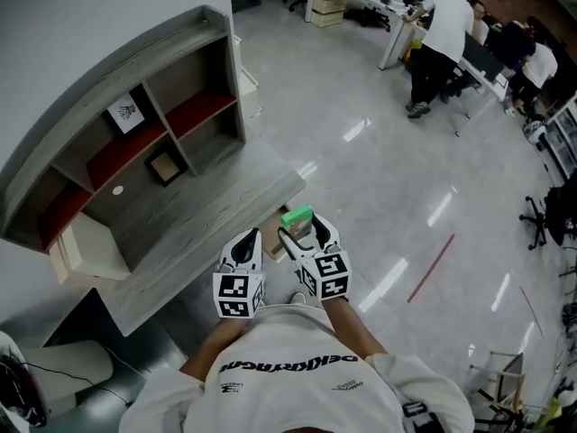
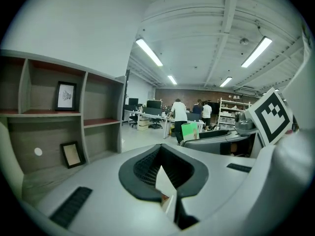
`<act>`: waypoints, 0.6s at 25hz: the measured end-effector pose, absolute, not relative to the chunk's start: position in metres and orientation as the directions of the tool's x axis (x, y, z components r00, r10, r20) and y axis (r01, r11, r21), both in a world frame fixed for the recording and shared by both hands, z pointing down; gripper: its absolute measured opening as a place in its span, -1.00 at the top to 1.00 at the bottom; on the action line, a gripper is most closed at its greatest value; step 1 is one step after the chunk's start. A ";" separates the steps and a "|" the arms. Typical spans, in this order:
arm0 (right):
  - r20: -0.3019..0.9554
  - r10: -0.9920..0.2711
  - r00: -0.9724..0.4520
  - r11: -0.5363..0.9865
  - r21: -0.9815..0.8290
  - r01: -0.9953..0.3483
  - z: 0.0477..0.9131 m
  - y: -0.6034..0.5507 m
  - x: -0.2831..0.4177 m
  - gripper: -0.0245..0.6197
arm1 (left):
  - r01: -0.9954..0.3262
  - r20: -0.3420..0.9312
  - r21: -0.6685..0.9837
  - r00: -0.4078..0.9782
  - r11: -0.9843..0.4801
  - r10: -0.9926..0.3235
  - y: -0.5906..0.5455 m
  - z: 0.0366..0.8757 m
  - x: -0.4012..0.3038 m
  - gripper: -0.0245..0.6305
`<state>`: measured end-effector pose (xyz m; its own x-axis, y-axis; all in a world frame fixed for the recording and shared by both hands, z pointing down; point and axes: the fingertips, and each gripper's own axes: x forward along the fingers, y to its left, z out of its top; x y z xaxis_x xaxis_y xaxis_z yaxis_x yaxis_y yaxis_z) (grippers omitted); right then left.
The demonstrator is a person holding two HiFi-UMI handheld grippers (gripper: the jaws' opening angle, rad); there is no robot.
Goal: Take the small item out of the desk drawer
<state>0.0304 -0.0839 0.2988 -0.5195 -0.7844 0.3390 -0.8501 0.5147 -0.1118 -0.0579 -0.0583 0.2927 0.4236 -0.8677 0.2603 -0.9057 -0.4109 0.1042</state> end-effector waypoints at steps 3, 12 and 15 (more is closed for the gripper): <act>0.329 -0.786 -0.523 0.514 -0.123 -0.849 0.294 -0.085 0.033 -0.23 | -0.906 0.247 0.098 0.422 -0.411 -0.872 -0.061 0.288 -0.055 0.88; 0.295 -0.803 -0.518 0.508 -0.113 -0.854 0.283 -0.095 0.044 -0.23 | -0.913 0.212 0.080 0.408 -0.401 -0.888 -0.072 0.275 -0.048 0.88; 0.286 -0.807 -0.516 0.508 -0.109 -0.855 0.280 -0.096 0.048 -0.23 | -0.913 0.207 0.076 0.407 -0.400 -0.890 -0.074 0.274 -0.044 0.88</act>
